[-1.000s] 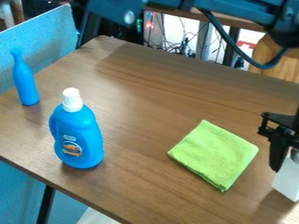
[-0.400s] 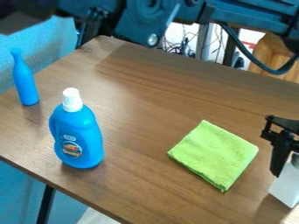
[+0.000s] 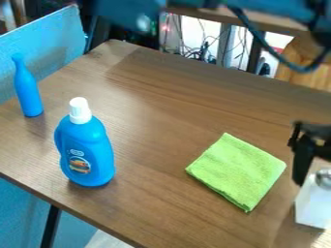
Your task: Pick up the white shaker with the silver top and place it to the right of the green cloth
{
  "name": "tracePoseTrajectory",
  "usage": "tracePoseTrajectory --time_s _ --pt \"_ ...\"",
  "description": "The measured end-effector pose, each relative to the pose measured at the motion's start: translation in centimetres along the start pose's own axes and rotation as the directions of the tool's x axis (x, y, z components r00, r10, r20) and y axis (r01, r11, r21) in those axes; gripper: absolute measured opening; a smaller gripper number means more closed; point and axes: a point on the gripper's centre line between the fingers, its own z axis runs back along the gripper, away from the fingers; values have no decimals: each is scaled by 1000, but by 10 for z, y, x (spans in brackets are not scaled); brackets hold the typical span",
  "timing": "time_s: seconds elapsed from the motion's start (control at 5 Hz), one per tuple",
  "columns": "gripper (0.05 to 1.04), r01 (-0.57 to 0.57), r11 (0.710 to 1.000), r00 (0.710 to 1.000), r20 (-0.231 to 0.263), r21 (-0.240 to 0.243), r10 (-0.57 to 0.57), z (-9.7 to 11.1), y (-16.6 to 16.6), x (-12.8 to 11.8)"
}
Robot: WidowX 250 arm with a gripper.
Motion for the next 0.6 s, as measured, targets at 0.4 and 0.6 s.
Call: tracePoseTrajectory --time_s 0.4,0.6 --pt "1006 3 1000 994 109 9 -4 42 20 -23" --pt "1003 -3 1000 992 126 30 0 54 48 -45"
